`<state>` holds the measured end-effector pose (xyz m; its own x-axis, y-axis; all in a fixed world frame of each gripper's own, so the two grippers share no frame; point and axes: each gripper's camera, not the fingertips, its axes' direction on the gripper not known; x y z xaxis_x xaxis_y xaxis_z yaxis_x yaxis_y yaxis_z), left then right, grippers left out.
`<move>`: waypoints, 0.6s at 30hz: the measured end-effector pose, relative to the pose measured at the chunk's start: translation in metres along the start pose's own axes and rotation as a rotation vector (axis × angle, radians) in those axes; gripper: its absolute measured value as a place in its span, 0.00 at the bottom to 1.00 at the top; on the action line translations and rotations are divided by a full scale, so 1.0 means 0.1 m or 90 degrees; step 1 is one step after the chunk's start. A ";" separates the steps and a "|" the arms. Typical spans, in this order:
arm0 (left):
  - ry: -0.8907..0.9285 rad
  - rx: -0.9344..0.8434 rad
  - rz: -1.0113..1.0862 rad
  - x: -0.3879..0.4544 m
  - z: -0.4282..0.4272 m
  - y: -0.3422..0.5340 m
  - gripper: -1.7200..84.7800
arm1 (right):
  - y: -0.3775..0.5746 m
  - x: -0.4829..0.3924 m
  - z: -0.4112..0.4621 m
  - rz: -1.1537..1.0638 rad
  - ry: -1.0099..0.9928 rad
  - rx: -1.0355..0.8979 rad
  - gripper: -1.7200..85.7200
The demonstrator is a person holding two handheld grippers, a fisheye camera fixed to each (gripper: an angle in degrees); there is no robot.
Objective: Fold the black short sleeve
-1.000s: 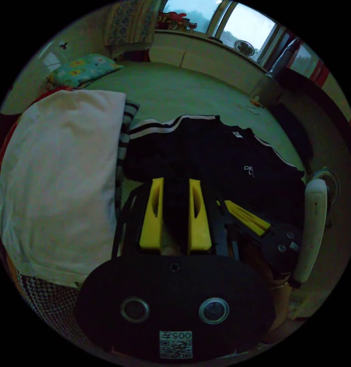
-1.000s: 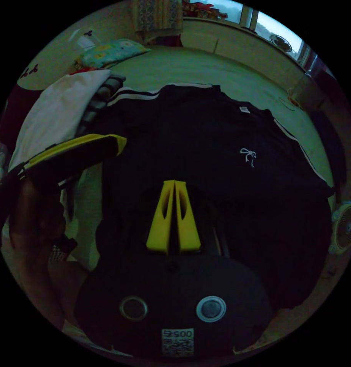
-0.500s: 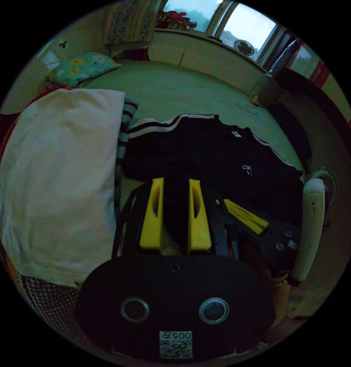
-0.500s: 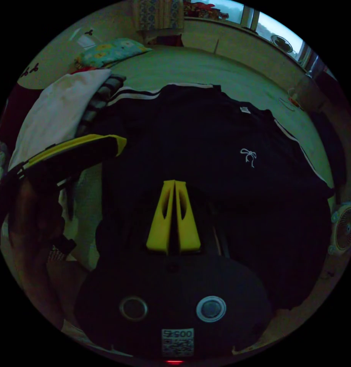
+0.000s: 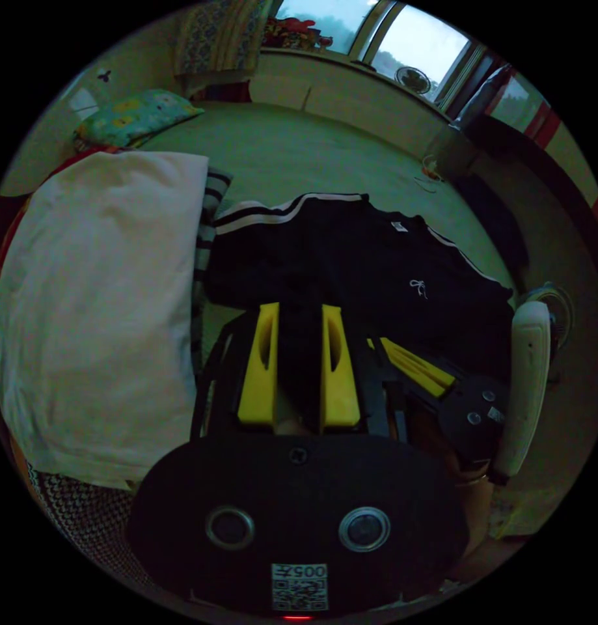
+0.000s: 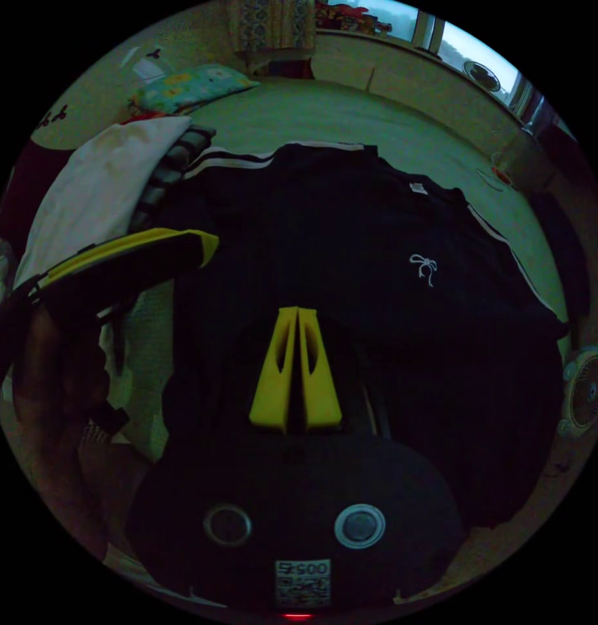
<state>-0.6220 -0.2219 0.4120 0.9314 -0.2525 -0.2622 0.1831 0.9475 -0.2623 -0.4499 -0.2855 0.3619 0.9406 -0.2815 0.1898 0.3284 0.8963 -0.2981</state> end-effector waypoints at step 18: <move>0.002 -0.003 0.000 -0.38 -0.03 -0.07 0.14 | -0.07 0.07 -0.28 -0.005 0.006 0.001 0.01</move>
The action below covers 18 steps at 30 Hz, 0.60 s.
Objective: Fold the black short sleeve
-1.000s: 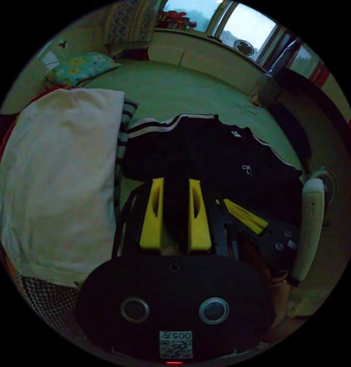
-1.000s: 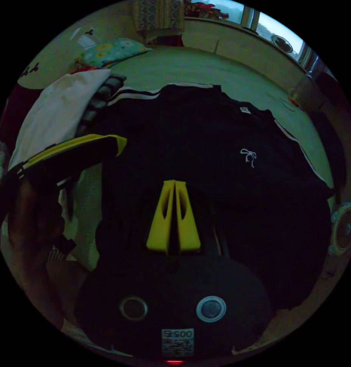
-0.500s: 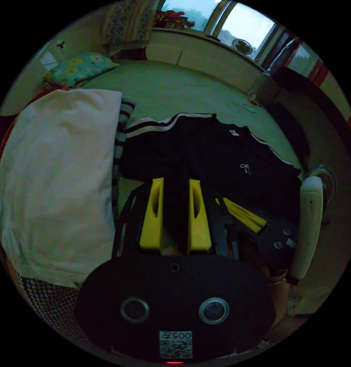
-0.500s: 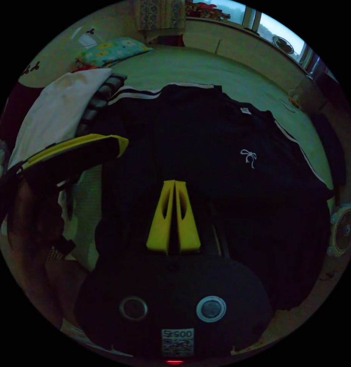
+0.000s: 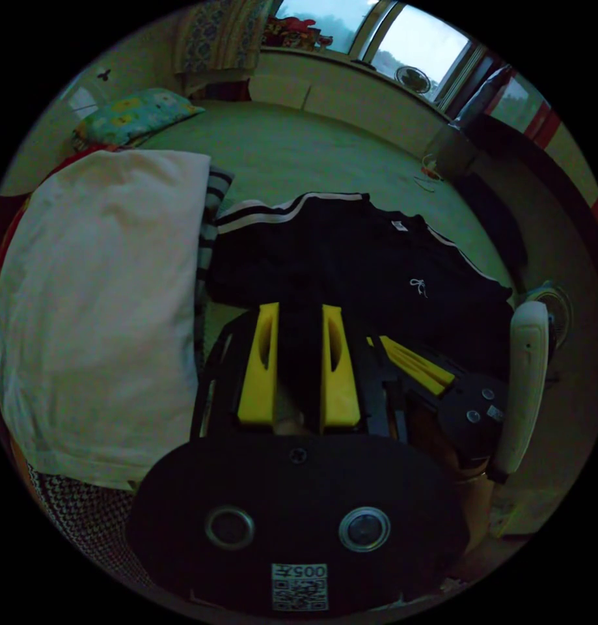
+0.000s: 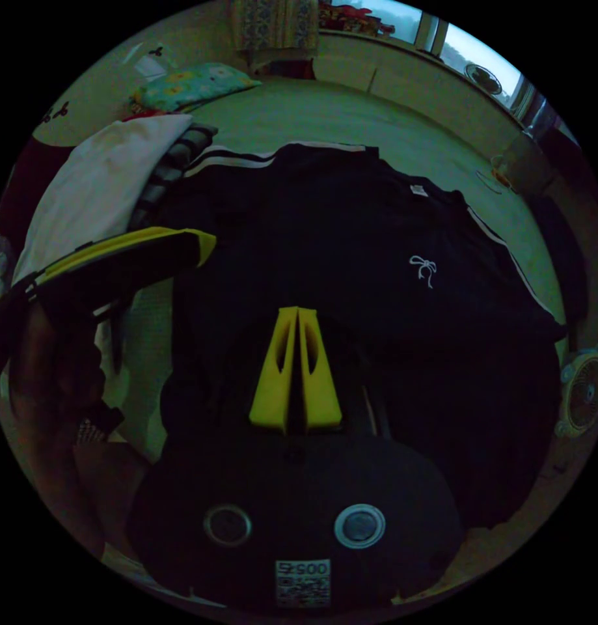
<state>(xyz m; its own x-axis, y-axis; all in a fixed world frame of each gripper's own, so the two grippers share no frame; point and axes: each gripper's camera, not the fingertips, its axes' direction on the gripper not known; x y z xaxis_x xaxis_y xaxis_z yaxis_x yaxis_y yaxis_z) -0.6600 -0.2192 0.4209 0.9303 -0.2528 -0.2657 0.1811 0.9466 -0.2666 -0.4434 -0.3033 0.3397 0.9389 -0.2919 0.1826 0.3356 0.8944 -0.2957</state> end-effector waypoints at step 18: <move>0.027 0.004 -0.033 -0.61 -0.04 -0.10 0.16 | -0.07 0.24 -0.53 0.015 -0.072 0.088 0.06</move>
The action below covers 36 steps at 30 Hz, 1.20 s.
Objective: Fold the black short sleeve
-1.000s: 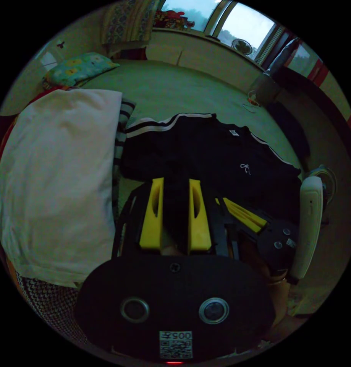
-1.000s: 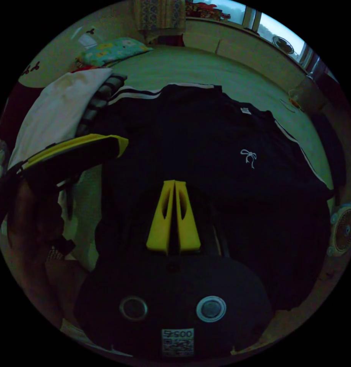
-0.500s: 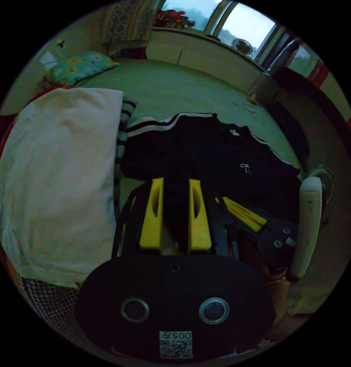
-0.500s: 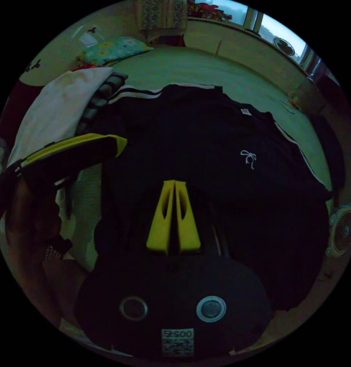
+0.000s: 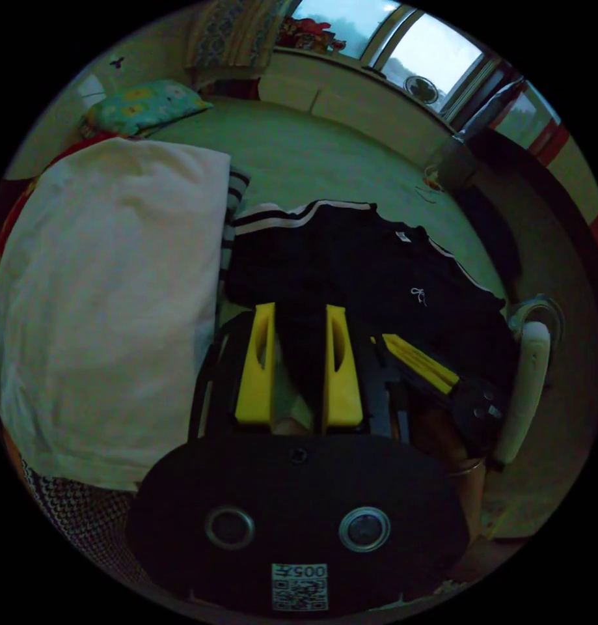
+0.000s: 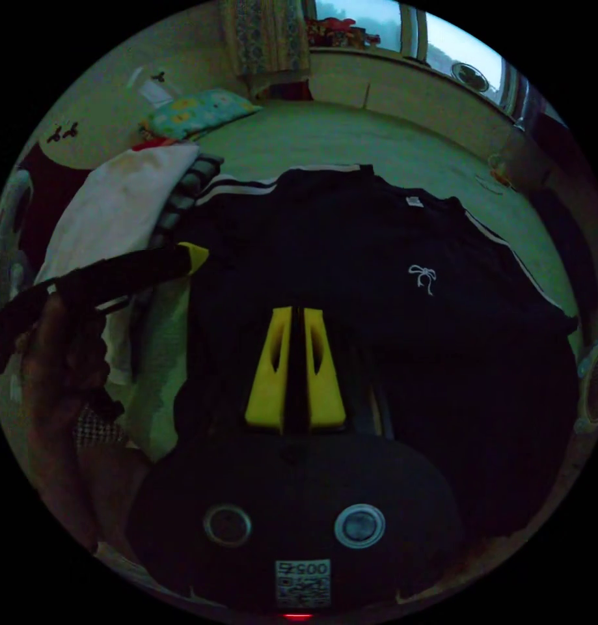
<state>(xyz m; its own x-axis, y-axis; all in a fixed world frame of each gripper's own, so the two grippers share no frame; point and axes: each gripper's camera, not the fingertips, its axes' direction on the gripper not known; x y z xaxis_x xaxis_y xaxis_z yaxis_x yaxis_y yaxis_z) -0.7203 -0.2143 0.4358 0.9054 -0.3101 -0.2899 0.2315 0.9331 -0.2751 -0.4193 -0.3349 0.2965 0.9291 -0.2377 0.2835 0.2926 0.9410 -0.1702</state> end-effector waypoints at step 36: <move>0.078 -0.005 -0.018 -0.38 0.09 -0.35 0.15 | -2.05 0.20 -0.50 -0.158 -0.022 0.053 0.01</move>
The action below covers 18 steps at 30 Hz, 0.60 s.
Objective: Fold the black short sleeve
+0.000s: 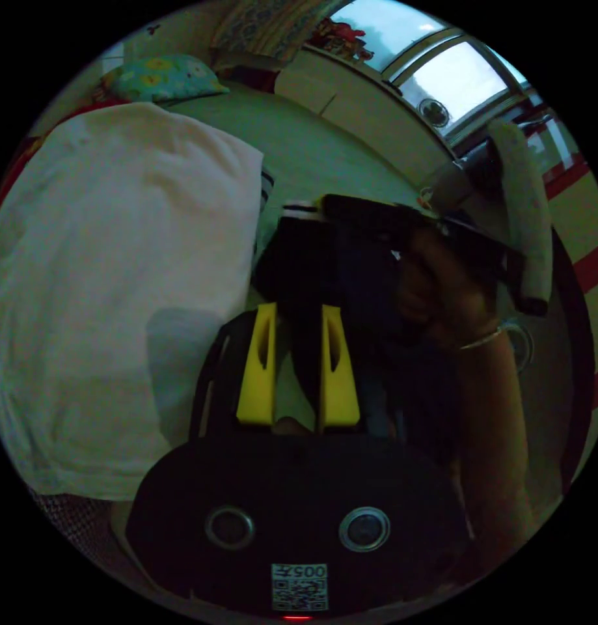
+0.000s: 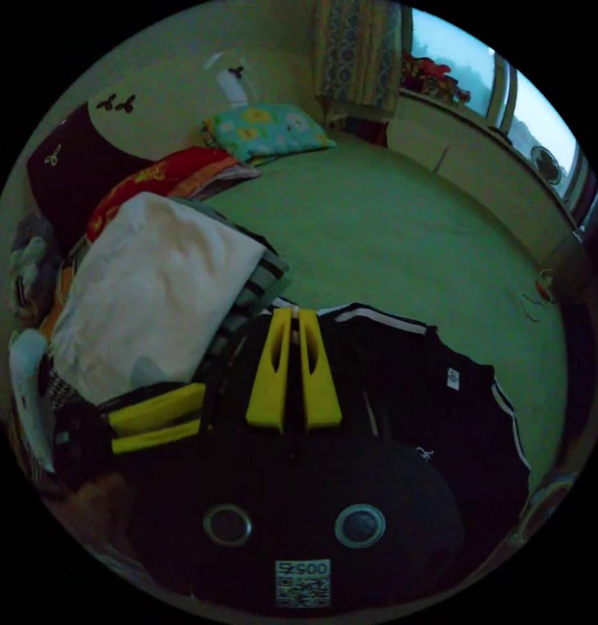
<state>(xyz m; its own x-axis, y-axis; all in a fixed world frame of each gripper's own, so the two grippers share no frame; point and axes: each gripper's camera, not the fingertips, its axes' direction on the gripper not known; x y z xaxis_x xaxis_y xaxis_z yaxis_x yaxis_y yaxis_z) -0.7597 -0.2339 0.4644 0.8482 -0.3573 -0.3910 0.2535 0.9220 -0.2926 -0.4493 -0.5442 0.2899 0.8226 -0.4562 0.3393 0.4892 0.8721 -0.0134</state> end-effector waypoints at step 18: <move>-0.050 -0.051 0.098 0.55 0.41 -0.17 0.15 | 0.12 1.21 0.13 0.154 -0.071 -0.014 0.08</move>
<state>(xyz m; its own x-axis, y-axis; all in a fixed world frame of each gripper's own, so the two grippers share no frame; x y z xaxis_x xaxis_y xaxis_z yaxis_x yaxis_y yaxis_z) -0.6984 -0.2628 0.4841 0.9085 -0.1969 -0.3685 0.0822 0.9490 -0.3045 -0.3479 -0.5861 0.3430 0.8802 -0.2116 0.4248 0.2893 0.9488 -0.1269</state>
